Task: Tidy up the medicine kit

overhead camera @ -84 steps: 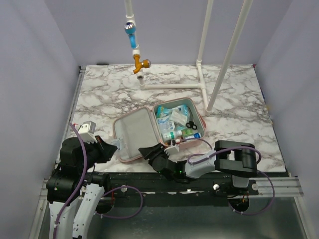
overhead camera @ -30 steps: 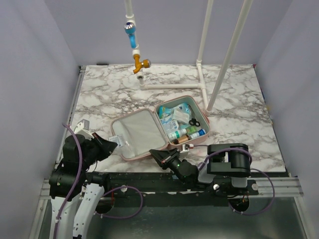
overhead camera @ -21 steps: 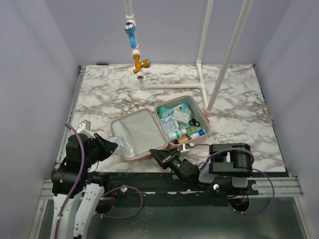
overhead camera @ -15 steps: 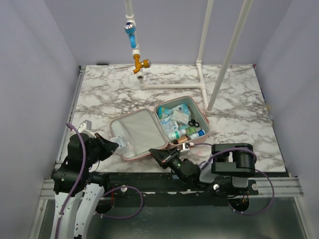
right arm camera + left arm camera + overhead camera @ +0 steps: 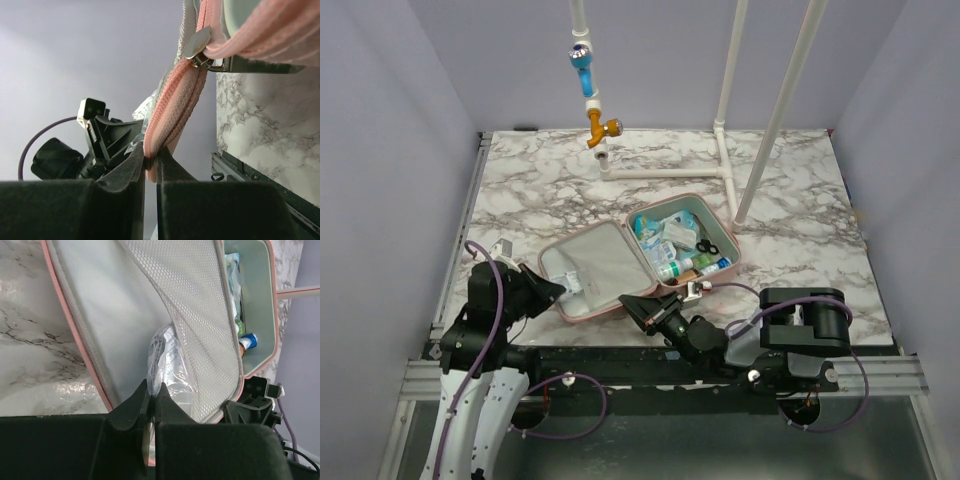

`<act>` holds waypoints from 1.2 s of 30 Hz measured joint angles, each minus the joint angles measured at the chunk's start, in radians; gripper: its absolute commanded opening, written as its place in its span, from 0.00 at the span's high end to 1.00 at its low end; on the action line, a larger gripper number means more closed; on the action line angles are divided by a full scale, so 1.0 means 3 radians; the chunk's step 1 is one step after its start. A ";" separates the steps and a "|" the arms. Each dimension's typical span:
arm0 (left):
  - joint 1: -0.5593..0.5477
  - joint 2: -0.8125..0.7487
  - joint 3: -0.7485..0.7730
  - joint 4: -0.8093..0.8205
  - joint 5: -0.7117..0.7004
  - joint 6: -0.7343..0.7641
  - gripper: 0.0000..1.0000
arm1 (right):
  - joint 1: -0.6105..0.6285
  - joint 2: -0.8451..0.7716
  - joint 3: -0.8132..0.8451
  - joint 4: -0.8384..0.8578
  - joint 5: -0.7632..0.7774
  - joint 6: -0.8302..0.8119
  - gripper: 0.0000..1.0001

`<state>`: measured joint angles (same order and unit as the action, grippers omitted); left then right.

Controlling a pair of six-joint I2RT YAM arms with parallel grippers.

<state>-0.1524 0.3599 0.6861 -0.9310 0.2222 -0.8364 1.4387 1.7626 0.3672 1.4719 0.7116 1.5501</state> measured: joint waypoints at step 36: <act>0.0008 0.0855 -0.0418 0.0891 0.1081 -0.0032 0.53 | -0.0003 -0.0098 0.0027 -0.0047 -0.0061 -0.0146 0.99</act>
<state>-0.1501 0.6163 0.5606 -0.6636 0.5465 -0.8459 1.4380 1.7332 0.3752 1.4578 0.6933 1.5063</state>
